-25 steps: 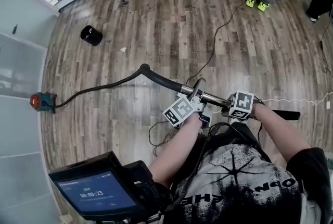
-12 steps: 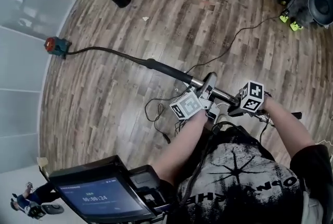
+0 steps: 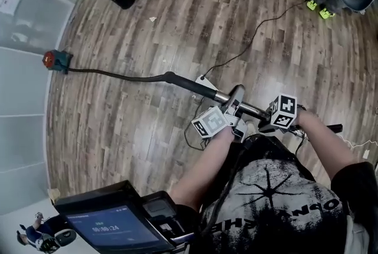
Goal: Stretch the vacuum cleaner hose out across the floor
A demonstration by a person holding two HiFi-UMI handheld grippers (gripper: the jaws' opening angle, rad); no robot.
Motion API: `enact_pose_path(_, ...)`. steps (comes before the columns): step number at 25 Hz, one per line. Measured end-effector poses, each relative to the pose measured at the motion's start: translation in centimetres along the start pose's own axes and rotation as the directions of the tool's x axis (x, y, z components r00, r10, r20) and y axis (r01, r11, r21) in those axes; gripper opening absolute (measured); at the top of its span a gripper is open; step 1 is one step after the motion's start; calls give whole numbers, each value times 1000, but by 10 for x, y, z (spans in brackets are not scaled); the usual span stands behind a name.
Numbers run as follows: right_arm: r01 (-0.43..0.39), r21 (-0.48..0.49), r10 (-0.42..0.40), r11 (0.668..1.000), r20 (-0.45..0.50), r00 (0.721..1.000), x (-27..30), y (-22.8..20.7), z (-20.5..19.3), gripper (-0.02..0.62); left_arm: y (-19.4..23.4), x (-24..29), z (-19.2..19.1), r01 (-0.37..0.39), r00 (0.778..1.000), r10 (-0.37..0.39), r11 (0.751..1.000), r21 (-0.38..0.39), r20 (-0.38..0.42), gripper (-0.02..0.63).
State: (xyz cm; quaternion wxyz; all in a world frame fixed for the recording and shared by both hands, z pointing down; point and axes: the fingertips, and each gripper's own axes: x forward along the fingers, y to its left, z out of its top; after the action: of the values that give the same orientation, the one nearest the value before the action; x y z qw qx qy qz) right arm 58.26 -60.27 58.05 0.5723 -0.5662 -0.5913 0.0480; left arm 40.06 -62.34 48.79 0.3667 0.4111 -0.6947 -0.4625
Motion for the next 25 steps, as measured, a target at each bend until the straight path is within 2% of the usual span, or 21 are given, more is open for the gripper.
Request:
enact_pose_path(3, 50, 37, -49, 998, -24, 998, -4, 6, 20, 57, -2, -8, 18, 1, 1000, -1, 1000, -22, -28, 83)
enact_pose_path(5, 143, 22, -142, 990, -33, 989, 2, 3, 12, 57, -1, -15, 9, 11, 1000, -11, 1000, -15, -23, 84)
enact_pose_path(7, 279, -17, -280, 960, -39, 959, 14, -6, -9, 57, 2, -23, -12, 33, 999, -33, 999, -4, -9, 84)
enact_pose_path(9, 404, -57, -406, 913, -34, 913, 21, -20, -29, 57, 11, -26, -31, 44, 999, -44, 999, 3, 7, 84)
enact_pose_path(11, 458, -64, -460, 887, -32, 887, 24, -26, -40, 52, 17, -26, -41, 49, 999, -49, 999, -3, 12, 84)
enact_pose_path(18, 416, -27, -417, 909, -88, 905, 20, -16, -92, 49, 24, -11, -90, 38, 999, -38, 997, -70, 4, 87)
enact_pose_path(22, 394, -33, -395, 919, -74, 916, 12, -16, -129, 49, 17, 7, -124, 44, 999, -43, 998, -46, 9, 90)
enact_pose_path(25, 375, -37, -376, 926, -55, 925, 11, -17, -152, 49, 12, 13, -144, 66, 997, -64, 997, -48, 49, 98)
